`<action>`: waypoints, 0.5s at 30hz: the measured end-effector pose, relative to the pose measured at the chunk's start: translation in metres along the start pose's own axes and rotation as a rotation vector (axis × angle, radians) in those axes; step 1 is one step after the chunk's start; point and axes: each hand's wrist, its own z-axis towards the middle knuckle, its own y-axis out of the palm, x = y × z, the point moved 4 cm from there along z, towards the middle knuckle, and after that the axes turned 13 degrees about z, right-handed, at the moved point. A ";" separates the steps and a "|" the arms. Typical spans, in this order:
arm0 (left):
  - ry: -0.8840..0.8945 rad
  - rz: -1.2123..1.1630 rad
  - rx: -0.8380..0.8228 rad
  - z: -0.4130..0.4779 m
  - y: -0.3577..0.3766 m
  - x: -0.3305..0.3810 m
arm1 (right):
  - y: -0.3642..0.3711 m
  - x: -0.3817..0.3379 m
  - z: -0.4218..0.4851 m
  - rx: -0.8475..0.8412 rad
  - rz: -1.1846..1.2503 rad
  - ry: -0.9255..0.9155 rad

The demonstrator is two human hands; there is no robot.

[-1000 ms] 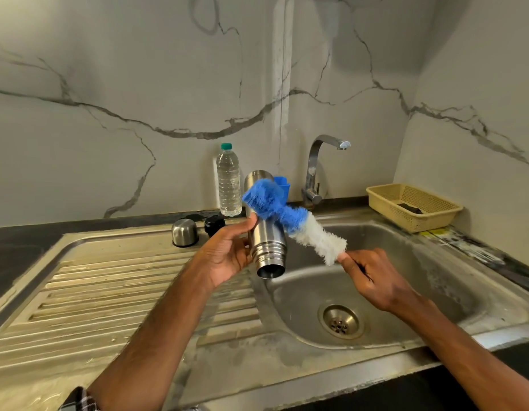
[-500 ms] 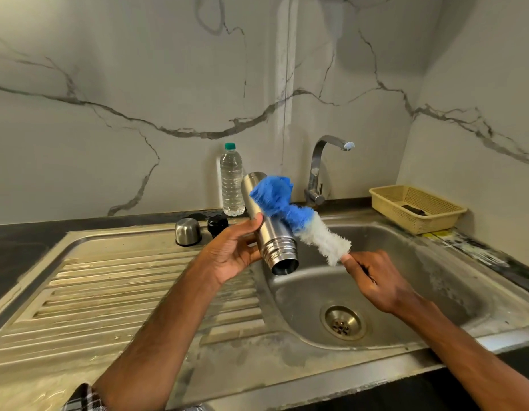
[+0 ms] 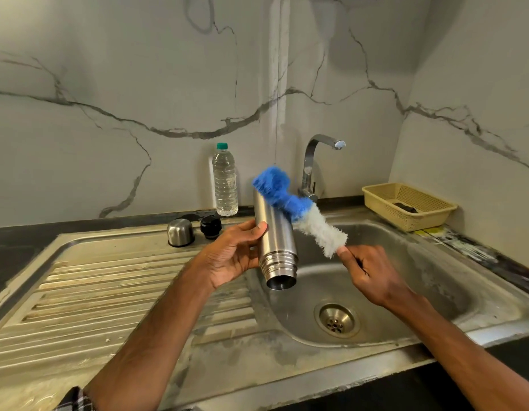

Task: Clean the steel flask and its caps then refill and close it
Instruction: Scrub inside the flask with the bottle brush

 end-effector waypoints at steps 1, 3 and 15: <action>-0.004 0.008 -0.005 0.000 0.001 0.000 | 0.001 -0.001 -0.002 -0.017 0.005 -0.023; -0.004 0.014 -0.010 0.000 -0.001 -0.001 | 0.001 -0.002 -0.003 -0.030 0.013 -0.036; -0.060 -0.008 -0.018 0.000 0.006 -0.005 | -0.004 0.000 0.002 0.067 -0.022 0.061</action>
